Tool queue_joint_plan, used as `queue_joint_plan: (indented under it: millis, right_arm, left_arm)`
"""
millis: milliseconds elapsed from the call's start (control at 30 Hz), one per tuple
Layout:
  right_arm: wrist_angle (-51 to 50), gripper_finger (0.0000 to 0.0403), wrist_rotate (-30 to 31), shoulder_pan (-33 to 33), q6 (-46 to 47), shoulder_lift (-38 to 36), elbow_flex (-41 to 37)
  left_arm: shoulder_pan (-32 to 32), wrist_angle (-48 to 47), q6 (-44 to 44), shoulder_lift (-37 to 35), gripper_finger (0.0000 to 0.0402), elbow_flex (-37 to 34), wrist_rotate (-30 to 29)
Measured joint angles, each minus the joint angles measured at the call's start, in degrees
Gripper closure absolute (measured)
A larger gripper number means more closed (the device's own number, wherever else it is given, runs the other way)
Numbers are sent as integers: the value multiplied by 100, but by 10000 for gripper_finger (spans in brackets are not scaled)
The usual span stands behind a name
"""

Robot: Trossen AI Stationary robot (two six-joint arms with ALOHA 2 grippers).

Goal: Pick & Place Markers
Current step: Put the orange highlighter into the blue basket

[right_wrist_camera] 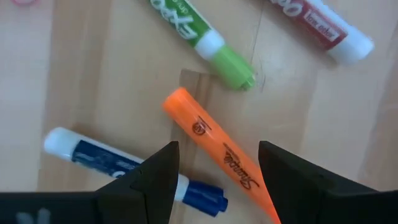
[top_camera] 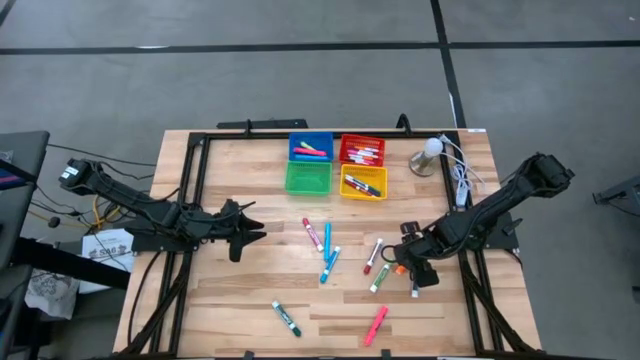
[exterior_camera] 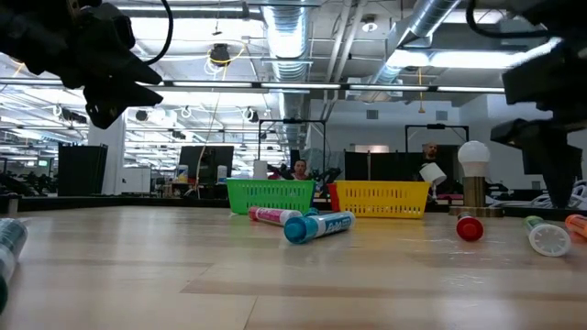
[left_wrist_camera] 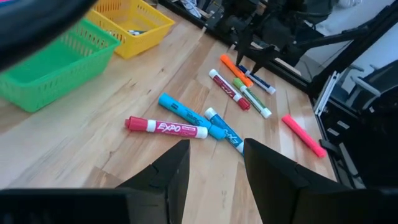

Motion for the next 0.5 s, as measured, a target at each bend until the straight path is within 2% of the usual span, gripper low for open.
queue_joint_plan:
  millis: [200,500]
  right_arm:
    - [99,198,440,-4,143,0,-167]
    - [509,227,429,5,134,2,-500]
  left_arm:
    - [0,29,13,0,253,4,0]
    - [0,57,1,0,253,4,0]
